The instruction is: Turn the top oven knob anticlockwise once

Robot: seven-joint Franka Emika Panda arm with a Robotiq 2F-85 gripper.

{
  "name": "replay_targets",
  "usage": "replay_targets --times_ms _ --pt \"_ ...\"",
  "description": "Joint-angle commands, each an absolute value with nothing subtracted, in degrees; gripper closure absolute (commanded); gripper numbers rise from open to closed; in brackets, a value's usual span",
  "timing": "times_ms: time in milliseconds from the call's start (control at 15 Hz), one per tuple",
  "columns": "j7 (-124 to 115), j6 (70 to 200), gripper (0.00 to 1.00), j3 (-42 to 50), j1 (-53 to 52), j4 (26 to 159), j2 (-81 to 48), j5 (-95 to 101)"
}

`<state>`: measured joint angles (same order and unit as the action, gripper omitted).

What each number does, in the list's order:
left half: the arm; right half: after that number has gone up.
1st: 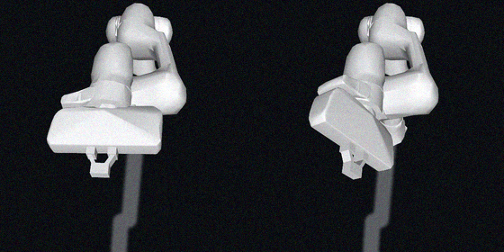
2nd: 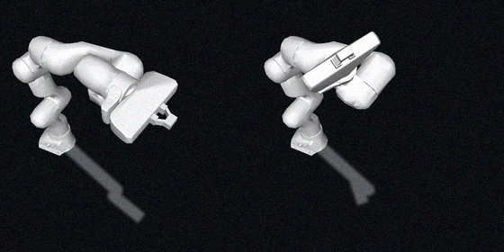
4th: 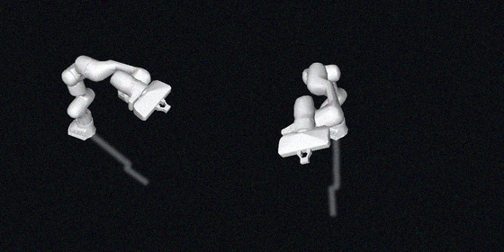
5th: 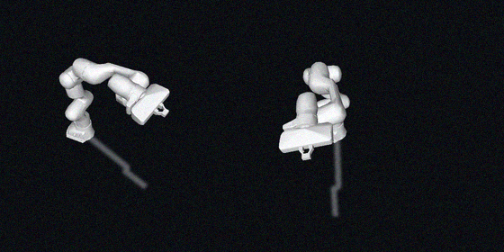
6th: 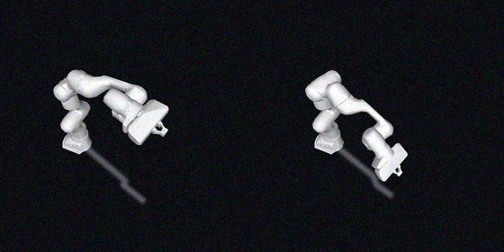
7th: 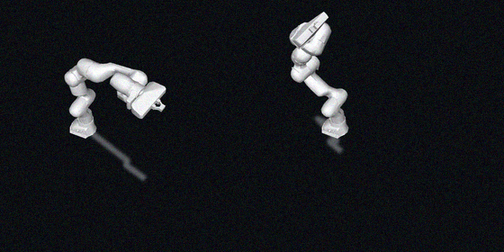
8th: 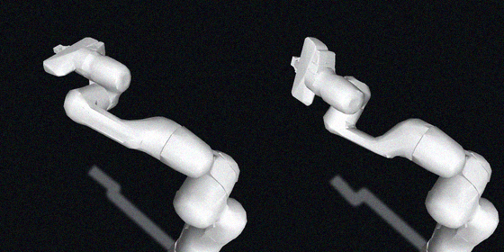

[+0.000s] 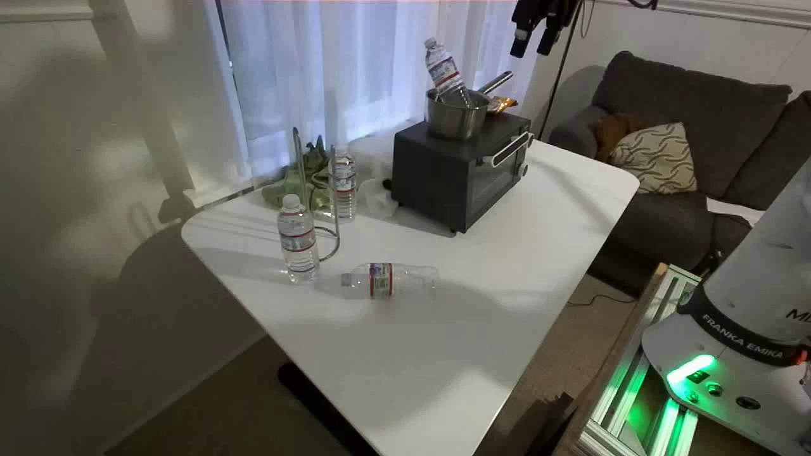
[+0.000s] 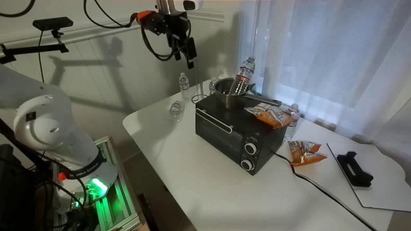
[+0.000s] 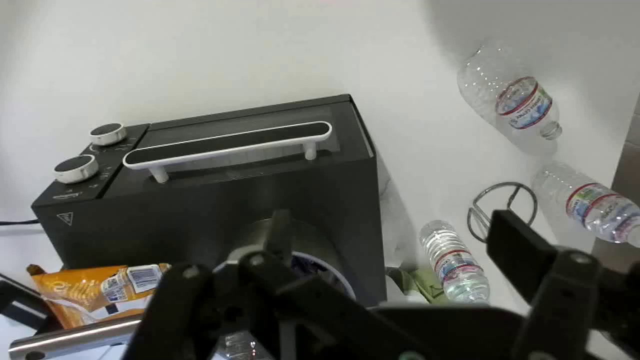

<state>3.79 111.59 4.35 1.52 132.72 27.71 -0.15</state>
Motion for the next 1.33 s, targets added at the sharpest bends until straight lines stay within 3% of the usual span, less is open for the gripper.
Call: replay_targets --times_ms 0,533,1267 --pt "3.92 111.49 0.0 4.11 1.82 132.61 27.7 -0.29" --pt "3.92 111.49 0.0 4.11 1.82 132.57 27.72 -0.29" --pt "50.75 97.44 0.0 27.66 2.75 114.26 10.76 7.05"
